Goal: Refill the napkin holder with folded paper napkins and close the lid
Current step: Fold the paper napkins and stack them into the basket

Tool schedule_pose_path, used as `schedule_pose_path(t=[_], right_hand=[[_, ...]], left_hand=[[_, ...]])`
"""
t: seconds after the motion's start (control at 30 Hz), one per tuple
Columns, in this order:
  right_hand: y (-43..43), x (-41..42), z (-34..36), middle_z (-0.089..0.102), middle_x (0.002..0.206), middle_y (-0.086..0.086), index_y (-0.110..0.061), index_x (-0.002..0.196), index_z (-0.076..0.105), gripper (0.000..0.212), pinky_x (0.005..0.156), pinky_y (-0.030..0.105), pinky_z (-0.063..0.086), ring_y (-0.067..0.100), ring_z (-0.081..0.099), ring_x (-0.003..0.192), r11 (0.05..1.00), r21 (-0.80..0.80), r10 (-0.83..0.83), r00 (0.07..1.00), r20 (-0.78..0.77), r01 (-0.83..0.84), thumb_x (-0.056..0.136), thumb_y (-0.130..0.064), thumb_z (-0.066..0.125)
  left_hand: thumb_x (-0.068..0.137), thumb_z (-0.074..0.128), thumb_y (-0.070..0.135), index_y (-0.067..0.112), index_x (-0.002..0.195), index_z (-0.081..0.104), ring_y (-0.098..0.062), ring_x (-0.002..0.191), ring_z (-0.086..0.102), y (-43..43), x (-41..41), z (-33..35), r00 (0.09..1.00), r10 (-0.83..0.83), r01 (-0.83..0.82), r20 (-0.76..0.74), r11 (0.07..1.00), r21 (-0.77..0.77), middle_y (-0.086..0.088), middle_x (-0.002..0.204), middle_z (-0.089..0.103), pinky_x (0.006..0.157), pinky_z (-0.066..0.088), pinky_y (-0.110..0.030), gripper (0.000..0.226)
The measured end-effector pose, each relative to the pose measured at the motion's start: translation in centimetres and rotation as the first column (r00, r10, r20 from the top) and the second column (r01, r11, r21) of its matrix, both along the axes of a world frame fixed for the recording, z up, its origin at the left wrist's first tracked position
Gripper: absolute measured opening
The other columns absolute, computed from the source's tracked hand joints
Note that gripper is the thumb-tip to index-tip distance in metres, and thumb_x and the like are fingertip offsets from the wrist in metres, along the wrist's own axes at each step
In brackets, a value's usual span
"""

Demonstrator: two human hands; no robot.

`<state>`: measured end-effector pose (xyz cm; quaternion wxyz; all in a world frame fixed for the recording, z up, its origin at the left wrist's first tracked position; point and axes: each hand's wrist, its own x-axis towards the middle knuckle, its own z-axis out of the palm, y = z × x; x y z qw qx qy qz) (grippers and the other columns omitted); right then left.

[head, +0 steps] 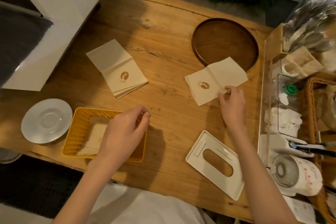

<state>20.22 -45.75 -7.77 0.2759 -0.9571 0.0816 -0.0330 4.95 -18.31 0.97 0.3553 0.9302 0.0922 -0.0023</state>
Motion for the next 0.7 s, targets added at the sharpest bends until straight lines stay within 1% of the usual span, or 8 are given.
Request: schedule_pose_path(t=[0.1,0.27,0.37,0.5,0.6,0.7], right_hand=[[0.0,0.4,-0.2,0.053,0.118,0.005,-0.016,0.118,0.058,0.027,0.075,0.030,0.050,0.016,0.056,0.093,0.999,-0.043,-0.014,1.000,-0.004,0.014,0.098,-0.032,0.053],[-0.1,1.5,-0.1,0.055,0.108,0.003,-0.017,0.107,0.059,0.015,0.072,0.035,0.055,0.019,0.058,0.092,0.998,-0.070,-0.008,1.000,0.000,0.008,0.098,-0.027,0.052],[-0.1,1.5,-0.2,0.056,0.107,0.003,-0.016,0.105,0.060,0.014,0.071,0.033,0.054,0.018,0.058,0.091,0.997,-0.077,-0.004,1.000,-0.001,0.003,0.098,-0.026,0.052],[0.1,1.1,0.0,0.055,0.108,0.005,-0.012,0.107,0.059,0.017,0.073,0.035,0.054,0.018,0.057,0.091,0.998,-0.060,-0.001,1.000,0.002,0.001,0.099,-0.024,0.050],[0.4,0.3,0.6,0.058,0.102,0.005,-0.010,0.105,0.059,0.016,0.070,0.030,0.050,0.016,0.056,0.085,0.999,-0.005,0.039,0.999,0.006,-0.038,0.098,-0.023,0.052],[0.6,-0.9,1.7,0.061,0.092,0.002,-0.012,0.101,0.060,0.012,0.064,0.021,0.045,0.012,0.057,0.079,0.994,0.058,0.088,0.996,0.002,-0.088,0.094,-0.021,0.057]], left_hand=[[0.098,0.047,0.032,0.026,0.093,0.061,-0.006,0.068,0.058,-0.1,0.1,-0.1,1.000,0.000,0.000,0.004,1.000,0.001,0.012,0.074,0.062,0.060,0.051,-0.041,0.015],[0.097,0.047,0.031,0.025,0.094,0.061,-0.008,0.071,0.059,-0.2,0.0,-0.2,1.000,-0.003,0.003,0.012,1.000,-0.008,0.012,0.076,0.062,0.061,0.051,-0.041,0.015],[0.097,0.046,0.032,0.025,0.097,0.060,-0.008,0.071,0.059,-0.2,0.0,-0.3,1.000,-0.001,0.001,0.008,1.000,-0.006,0.013,0.077,0.062,0.062,0.053,-0.042,0.015],[0.097,0.046,0.033,0.027,0.099,0.058,-0.008,0.072,0.060,-0.3,-0.3,-0.4,1.000,-0.008,0.008,0.014,1.000,-0.008,0.014,0.079,0.062,0.062,0.053,-0.042,0.014],[0.098,0.046,0.032,0.026,0.102,0.059,-0.007,0.074,0.060,-0.3,-0.4,-0.2,1.000,-0.005,0.006,0.019,1.000,-0.015,0.014,0.081,0.062,0.062,0.053,-0.042,0.015],[0.097,0.045,0.034,0.027,0.105,0.060,-0.006,0.075,0.060,-0.3,-0.6,-0.1,1.000,-0.003,0.003,0.017,1.000,-0.016,0.016,0.084,0.062,0.063,0.053,-0.041,0.018]])
